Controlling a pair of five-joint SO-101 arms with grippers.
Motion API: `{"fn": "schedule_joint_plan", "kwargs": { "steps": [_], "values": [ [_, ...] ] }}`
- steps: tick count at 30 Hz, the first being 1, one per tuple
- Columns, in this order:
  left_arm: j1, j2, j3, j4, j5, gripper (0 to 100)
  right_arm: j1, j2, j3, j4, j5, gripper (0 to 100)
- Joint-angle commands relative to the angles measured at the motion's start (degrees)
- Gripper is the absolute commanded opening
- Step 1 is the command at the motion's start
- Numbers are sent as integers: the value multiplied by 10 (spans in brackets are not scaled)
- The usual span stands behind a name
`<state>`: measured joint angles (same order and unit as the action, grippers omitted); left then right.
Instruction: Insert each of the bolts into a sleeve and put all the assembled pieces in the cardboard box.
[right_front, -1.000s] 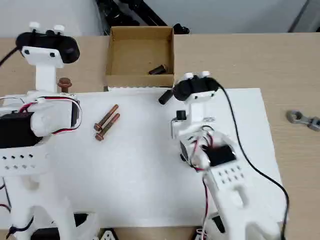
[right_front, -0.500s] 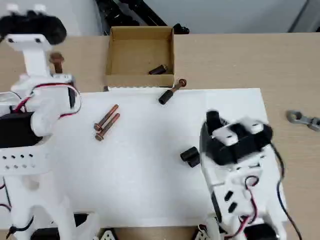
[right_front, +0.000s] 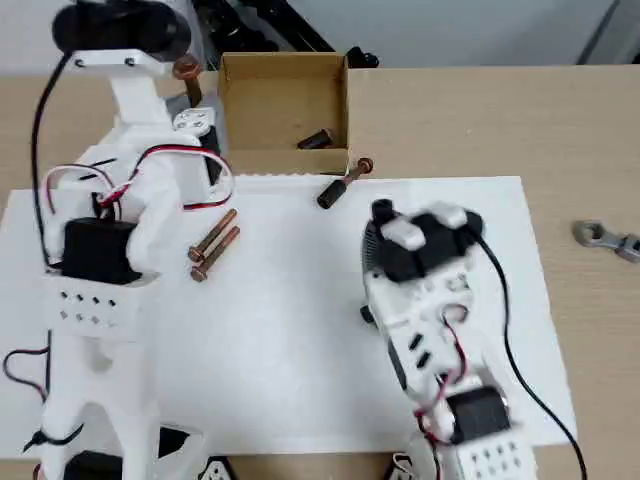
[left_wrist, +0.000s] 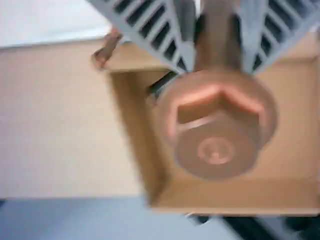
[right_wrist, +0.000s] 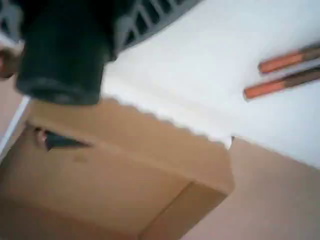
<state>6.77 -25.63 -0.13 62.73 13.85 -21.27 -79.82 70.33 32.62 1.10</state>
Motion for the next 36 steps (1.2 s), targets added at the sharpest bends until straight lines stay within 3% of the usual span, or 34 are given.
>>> {"fn": "schedule_joint_plan", "kwargs": {
  "steps": [1, 5, 9, 14, 22, 26, 30, 36],
  "values": [
    [36, -19, -3, -38, 33, 5, -44, 55, -89, -21, -35, 2],
    [81, -18, 7, -41, 40, 5, -116, 99, -116, -19, -21, 2],
    [100, -20, 24, -28, 40, 5, -131, 97, -116, 11, -18, 2],
    [100, -21, 23, -5, 33, 5, -175, 58, -128, 59, 44, 2],
    [114, -21, -10, 29, 35, 5, -174, -34, -111, 117, 44, 2],
    [150, -21, -2, 76, 85, 5, -154, -141, -9, 105, 46, 2],
    [159, -53, 5, 68, 100, 5, -151, -244, 99, 82, 43, 2],
    [158, -168, 56, 71, 76, 5, -151, -217, 104, 34, 43, 2]
  ]
}}
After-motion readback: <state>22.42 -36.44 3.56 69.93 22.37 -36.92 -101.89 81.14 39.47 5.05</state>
